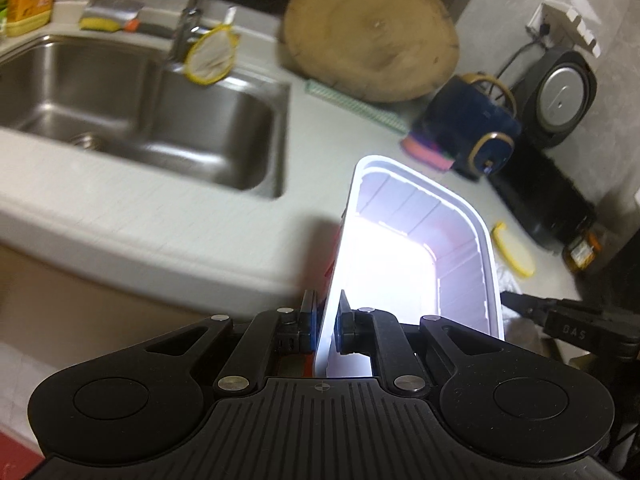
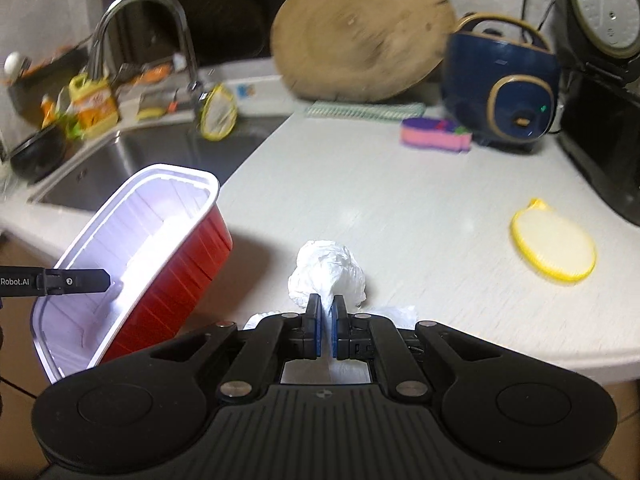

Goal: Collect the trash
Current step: 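Carry the tray and tissue down to the teal bin with both tools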

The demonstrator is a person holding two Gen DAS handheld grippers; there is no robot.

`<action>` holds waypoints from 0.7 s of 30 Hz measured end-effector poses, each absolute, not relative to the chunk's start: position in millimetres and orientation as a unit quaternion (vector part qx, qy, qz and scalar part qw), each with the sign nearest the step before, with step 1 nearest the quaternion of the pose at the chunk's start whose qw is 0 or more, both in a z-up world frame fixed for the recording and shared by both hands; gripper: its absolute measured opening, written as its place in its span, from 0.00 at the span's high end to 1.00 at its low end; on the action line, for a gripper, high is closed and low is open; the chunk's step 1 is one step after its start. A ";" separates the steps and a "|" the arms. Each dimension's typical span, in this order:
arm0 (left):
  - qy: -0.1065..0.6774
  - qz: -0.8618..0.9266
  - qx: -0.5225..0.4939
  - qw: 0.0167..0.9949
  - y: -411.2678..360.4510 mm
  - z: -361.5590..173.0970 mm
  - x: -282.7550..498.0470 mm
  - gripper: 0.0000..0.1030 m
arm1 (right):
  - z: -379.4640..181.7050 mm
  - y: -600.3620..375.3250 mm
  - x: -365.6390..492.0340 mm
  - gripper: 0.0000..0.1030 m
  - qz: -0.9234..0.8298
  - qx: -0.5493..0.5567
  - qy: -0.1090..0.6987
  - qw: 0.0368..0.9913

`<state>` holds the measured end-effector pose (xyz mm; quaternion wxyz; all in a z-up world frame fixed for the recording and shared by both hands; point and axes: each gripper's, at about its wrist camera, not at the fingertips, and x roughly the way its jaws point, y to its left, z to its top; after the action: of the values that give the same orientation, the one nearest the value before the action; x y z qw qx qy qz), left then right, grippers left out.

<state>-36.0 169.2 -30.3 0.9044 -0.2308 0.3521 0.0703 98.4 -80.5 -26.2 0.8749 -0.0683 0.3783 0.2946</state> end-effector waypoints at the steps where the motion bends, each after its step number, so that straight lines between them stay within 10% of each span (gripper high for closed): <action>1: 0.356 0.074 -0.230 0.903 172.9 -33.4 -44.8 0.89 | -29.2 -76.7 91.6 0.95 0.295 -0.071 0.383 0.873; 21: 0.456 0.107 -0.247 0.848 219.9 -122.3 -142.2 0.89 | -93.9 -9.7 6.9 0.95 0.314 -0.129 0.463 0.819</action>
<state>-142.2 219.9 -122.3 0.8484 -0.2471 0.4558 0.1073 6.9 -9.7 -93.9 0.8188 -0.1288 0.4630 0.3139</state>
